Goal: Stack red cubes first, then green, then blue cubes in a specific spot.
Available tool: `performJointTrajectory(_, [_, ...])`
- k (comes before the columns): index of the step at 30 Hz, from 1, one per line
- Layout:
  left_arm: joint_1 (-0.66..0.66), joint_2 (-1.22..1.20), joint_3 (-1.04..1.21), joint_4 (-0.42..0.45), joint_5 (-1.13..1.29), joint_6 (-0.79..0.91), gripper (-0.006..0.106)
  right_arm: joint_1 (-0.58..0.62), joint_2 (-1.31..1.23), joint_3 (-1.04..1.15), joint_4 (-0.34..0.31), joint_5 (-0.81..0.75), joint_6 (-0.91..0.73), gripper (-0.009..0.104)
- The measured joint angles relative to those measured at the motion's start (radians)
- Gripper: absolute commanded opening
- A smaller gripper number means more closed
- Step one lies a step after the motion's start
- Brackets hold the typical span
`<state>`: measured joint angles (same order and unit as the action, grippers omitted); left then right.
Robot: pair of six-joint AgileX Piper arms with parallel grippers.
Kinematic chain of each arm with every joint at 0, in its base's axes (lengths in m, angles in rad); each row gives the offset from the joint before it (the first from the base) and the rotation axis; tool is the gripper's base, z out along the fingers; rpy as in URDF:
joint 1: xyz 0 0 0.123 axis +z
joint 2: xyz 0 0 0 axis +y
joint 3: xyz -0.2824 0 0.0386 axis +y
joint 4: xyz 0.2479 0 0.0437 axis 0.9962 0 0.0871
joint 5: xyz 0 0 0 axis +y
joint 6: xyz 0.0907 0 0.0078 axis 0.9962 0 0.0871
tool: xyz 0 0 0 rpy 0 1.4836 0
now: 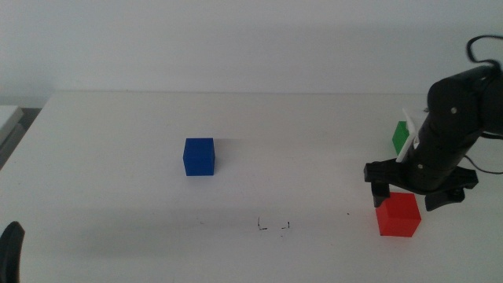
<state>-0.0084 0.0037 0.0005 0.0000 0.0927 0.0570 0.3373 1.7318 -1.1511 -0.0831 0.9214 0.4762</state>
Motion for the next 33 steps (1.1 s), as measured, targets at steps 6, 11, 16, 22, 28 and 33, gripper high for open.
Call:
performJointTrajectory(6, [0.0, 0.0, 0.0, 0.0, 0.0, 0.0, 0.094, 0.0, 0.077, 0.0, -0.029, -0.053, 0.052, 0.093])
performJointTrajectory(11, [0.0, 0.0, 0.0, 0.0, 0.0, 0.0, 0.094, 0.0, 0.107, 0.0, -0.062, -0.058, 0.07, 0.075])
performJointTrajectory(16, [0.0, 0.0, 0.0, 0.0, 0.0, 0.0, 0.094, 0.0, 0.111, 0.0, -0.072, -0.058, 0.072, 0.03])
performJointTrajectory(22, [0.0, 0.0, 0.0, 0.0, 0.0, 0.0, 0.094, 0.004, 0.107, -0.002, -0.077, -0.046, 0.072, 0.013])
performJointTrajectory(28, [0.0, 0.0, 0.0, 0.0, 0.0, 0.0, 0.094, 0.087, 0.048, -0.117, -0.094, 0.097, 0.131, 0.013])
performJointTrajectory(33, [0.0, 0.0, 0.0, 0.0, 0.0, 0.0, 0.094, 0.203, 0.062, -0.276, -0.098, 0.176, 0.204, 0.013])
